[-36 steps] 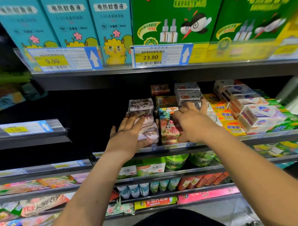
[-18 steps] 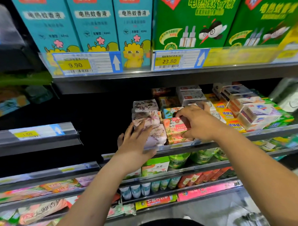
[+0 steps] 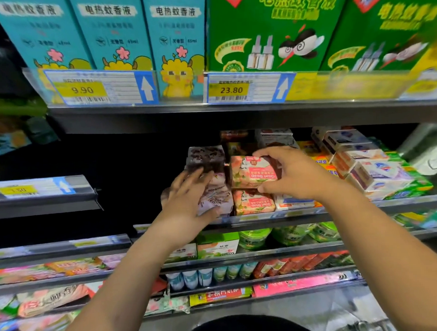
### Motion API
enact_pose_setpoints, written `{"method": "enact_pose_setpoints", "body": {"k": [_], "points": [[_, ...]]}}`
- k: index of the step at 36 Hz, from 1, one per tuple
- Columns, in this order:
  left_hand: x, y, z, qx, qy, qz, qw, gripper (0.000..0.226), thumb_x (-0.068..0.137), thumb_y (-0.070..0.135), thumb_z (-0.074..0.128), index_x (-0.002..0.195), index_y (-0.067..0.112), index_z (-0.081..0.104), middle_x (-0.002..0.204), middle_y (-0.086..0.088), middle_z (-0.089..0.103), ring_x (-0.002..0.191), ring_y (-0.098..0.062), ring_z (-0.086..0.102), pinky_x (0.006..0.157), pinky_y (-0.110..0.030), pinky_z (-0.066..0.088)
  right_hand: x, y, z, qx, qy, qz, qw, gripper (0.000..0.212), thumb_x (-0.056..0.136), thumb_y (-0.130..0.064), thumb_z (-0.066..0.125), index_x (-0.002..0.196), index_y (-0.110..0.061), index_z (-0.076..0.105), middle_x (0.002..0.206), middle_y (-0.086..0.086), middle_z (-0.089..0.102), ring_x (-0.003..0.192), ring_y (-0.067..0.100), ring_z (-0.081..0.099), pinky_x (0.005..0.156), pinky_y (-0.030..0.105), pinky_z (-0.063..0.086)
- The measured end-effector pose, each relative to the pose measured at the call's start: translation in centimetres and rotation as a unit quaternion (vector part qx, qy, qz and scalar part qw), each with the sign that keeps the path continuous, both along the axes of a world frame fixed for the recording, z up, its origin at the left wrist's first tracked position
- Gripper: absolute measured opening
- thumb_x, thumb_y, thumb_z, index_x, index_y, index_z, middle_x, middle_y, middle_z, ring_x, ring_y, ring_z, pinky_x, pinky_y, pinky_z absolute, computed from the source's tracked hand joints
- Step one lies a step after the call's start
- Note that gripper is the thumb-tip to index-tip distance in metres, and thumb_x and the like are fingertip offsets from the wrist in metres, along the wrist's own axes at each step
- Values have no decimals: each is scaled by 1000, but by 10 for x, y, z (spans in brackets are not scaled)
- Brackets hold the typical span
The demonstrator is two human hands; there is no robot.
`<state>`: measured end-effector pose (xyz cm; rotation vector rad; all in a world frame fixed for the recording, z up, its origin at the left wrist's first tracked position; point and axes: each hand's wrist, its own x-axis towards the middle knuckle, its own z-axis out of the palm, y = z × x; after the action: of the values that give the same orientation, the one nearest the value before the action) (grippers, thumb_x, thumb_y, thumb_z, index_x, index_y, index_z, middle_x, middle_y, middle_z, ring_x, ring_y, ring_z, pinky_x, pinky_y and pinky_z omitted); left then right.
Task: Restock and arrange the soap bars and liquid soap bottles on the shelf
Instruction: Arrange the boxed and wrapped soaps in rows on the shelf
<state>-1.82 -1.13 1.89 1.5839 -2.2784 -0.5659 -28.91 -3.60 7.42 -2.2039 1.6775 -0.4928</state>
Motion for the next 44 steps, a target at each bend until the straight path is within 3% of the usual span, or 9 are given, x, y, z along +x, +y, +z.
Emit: {"method": "enact_pose_setpoints", "body": {"k": [6,11,16,23,27,31,34,37,44], "points": [[-7,-6,14,-87,127,-47,987,90,82,41,78,144,63,17,157,5,27,144,-17,16,119,-42,19,13,19,-7,69,-229,22,971,62,70,-32,89,124,-35,60,119,-13,56,111,14,62,93,40,55],[-8,-4,15,-142,200,-99,964,69,79,26,84,134,46,47,147,11,42,137,-9,36,113,-27,31,38,35,-15,130,-370,7,920,48,70,-22,83,115,-28,68,111,-1,72,98,17,69,91,41,56],[-1,11,23,-41,315,-60,946,46,75,44,76,111,46,50,110,18,61,101,3,62,80,-14,51,62,52,-17,190,-497,-43,846,10,80,-34,76,90,-32,77,100,2,76,93,22,71,83,43,57],[9,23,22,111,484,-19,868,43,74,27,72,114,23,56,103,3,68,89,-3,69,69,-19,56,84,76,-29,143,-505,-86,847,35,76,-32,78,111,-37,72,121,6,68,114,31,64,103,53,49],[24,24,6,139,458,-86,874,55,76,47,82,124,32,59,125,-4,58,104,-8,66,77,-24,56,102,93,-37,72,-516,-134,843,32,81,-38,73,113,-35,69,123,6,63,112,38,58,95,54,50],[43,28,-3,113,380,-183,900,63,65,43,87,120,54,58,142,17,36,131,3,44,95,-19,50,116,109,-35,92,-615,-196,759,2,85,-25,71,84,-24,71,95,9,59,80,22,59,59,28,51],[51,31,-6,15,320,-193,927,54,73,38,81,118,51,55,130,18,43,122,9,45,95,-10,44,122,125,-36,145,-671,-187,703,17,82,-31,66,91,-19,73,88,9,68,60,19,64,41,21,49],[60,37,-9,33,353,-156,922,48,74,37,80,116,45,58,128,14,47,123,0,49,97,-15,44,125,139,-42,200,-705,-101,673,62,70,-36,86,122,-10,65,98,17,70,67,24,72,55,26,59],[67,47,9,229,523,-82,817,39,73,13,75,111,13,65,102,0,73,97,-14,70,77,-23,56,137,139,-39,132,-529,-145,826,50,68,-33,85,111,-13,71,106,30,65,93,27,64,82,39,55]]}}
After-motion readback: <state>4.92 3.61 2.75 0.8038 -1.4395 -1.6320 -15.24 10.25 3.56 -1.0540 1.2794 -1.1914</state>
